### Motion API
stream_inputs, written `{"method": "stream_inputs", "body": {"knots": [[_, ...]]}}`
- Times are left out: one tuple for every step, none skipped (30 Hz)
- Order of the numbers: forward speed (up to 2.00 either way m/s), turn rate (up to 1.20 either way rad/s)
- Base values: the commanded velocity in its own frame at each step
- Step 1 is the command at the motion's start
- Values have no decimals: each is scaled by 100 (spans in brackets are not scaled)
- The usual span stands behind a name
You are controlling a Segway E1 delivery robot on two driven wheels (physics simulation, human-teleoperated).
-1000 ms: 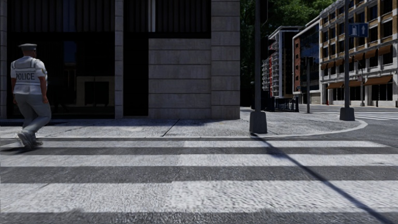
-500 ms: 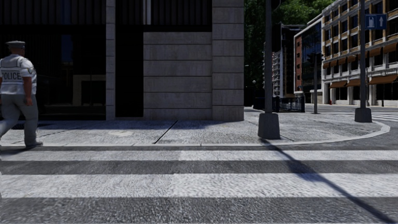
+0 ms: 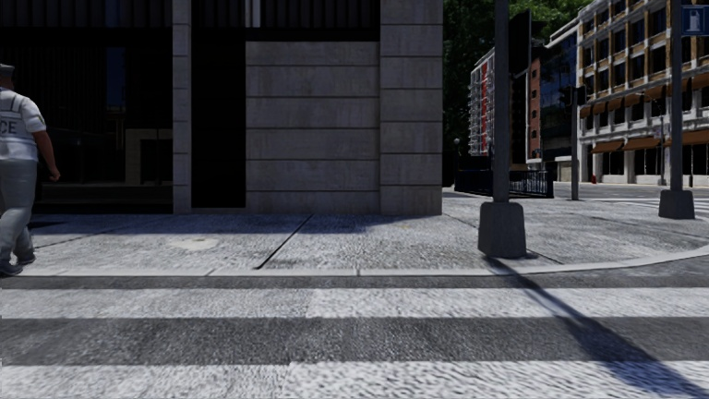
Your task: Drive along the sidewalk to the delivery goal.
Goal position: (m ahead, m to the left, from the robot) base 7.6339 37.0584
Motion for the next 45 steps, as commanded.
{"method": "stream_inputs", "body": {"knots": [[131, 0], [131, 0], [131, 0], [131, 0], [131, 0], [131, 0], [131, 0], [131, 0], [131, 0], [131, 0], [131, 0], [130, 0], [130, 0], [130, 0], [130, 0], [130, 0], [130, 0], [130, 3], [129, 7], [129, 7], [128, 11], [126, 14], [126, 14], [124, 17], [123, 20], [123, 21], [123, 21], [123, 21], [123, 21], [123, 21], [123, 21], [123, 21], [122, 21], [122, 21], [121, 23], [121, 32], [120, 36], [120, 36], [120, 38], [119, 39], [119, 39], [118, 46], [118, 53], [118, 56], [118, 56]]}}
